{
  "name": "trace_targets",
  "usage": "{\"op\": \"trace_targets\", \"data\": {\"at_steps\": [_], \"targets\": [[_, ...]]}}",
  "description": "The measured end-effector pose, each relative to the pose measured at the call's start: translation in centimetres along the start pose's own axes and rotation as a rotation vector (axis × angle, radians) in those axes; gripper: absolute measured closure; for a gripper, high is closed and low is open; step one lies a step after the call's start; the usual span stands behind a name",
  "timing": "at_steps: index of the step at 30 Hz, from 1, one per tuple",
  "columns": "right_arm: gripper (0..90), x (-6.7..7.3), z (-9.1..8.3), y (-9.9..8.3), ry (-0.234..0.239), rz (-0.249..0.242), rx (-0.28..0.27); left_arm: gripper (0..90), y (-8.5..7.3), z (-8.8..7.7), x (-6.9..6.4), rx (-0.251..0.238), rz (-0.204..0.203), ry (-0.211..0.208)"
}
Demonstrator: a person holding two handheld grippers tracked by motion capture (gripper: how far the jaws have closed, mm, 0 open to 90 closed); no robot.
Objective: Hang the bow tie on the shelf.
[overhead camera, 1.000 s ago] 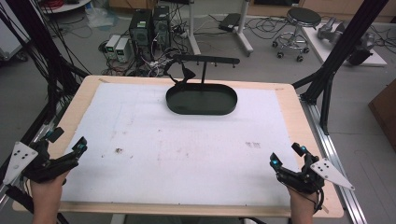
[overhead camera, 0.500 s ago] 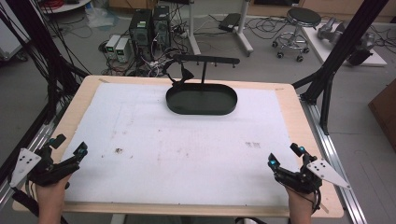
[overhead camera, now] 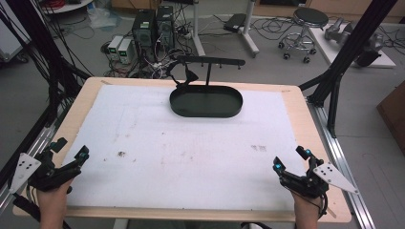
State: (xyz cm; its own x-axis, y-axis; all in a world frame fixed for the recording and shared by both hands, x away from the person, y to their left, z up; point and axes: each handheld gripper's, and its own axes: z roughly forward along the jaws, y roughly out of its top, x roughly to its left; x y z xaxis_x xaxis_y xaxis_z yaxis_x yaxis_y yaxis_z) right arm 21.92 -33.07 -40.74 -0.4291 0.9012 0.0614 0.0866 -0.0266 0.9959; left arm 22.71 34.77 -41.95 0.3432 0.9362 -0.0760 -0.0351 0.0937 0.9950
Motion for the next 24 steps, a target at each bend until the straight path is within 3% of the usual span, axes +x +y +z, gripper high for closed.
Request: {"op": "trace_targets", "data": {"at_steps": [24], "targets": [[9.9,0.06,0.04,-0.03,0.005,0.0,-0.005,16.7,-0.1,0.0,0.07,0.004,0.004,0.005]]}}
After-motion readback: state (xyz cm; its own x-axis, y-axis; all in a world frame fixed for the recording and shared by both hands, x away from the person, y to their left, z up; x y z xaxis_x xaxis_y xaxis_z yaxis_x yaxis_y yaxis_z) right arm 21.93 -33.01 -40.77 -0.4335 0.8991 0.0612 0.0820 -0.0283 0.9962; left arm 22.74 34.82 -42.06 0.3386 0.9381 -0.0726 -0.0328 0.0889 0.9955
